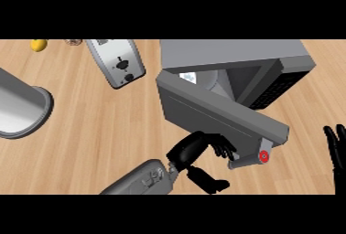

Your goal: Pick up the milk, place it into the microwave and close the microwave

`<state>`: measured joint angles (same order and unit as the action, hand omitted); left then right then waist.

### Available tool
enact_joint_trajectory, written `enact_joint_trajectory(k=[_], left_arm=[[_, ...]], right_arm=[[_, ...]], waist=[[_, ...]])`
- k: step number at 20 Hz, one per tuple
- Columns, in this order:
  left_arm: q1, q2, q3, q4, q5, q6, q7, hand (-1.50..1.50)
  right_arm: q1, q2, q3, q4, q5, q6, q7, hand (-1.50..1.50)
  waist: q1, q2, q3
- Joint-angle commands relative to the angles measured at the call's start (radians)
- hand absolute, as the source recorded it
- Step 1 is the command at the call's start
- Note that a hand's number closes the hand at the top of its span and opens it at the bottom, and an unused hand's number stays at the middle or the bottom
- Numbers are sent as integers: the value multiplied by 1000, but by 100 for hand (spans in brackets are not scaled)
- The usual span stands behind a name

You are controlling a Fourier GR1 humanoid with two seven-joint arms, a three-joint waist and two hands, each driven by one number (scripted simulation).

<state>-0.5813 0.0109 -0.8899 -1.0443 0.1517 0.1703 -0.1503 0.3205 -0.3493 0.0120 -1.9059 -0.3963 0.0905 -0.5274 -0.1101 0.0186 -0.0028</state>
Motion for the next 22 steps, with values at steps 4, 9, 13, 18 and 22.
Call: enact_joint_trajectory(k=[4,9,13,18,22], left_arm=[[-91,-11,-13,2,200,87,-120,150],[-205,-11,15,31,289,119,-134,150],[-273,-11,31,89,334,138,-141,150],[-349,-11,36,130,384,175,-134,150],[-400,-10,49,171,424,188,-132,150]], right_arm=[[-55,-51,15,-69,-35,63,47,-150],[-78,-82,23,-128,-62,88,88,-150],[-87,-90,11,-145,-73,82,104,-150],[-110,-121,-1,-174,-115,106,138,-150],[-117,-142,-1,-192,-147,123,168,-150]], waist=[[-78,21,-4],[-129,25,-3],[-167,34,-1],[-216,43,0],[-242,50,1]])
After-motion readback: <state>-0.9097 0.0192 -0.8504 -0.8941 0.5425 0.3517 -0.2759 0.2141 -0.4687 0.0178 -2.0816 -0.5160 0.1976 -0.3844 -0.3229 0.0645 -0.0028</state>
